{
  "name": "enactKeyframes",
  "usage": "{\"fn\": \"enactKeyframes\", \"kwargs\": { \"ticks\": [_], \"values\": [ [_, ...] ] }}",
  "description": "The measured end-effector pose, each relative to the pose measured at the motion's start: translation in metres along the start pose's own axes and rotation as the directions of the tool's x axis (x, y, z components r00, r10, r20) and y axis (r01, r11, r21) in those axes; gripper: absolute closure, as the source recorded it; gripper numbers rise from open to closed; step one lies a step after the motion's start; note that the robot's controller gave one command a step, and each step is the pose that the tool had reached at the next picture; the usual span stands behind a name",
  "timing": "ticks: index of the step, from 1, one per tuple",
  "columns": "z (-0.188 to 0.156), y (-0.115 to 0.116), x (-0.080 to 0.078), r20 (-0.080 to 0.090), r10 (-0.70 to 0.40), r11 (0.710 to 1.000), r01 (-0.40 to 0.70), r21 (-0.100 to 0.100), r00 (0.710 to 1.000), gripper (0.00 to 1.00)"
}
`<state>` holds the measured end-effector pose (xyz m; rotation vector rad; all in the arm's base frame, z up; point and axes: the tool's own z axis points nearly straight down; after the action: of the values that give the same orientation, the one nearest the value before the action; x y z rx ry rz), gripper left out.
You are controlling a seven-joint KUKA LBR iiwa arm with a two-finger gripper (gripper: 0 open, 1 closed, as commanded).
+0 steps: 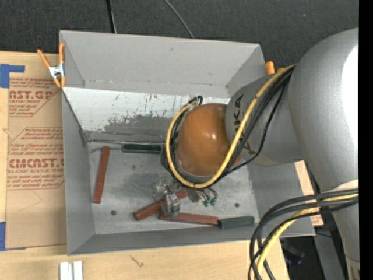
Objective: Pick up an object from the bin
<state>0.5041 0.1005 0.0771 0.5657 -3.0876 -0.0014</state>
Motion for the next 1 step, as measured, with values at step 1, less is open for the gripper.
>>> {"fn": "enactKeyframes", "kwargs": {
  "ticks": [1],
  "values": [
    [-0.1785, -0.02, 0.0061, 0.009, -0.016, 1.0, 0.016, 0.003, 1.0, 1.0]
  ]
}}
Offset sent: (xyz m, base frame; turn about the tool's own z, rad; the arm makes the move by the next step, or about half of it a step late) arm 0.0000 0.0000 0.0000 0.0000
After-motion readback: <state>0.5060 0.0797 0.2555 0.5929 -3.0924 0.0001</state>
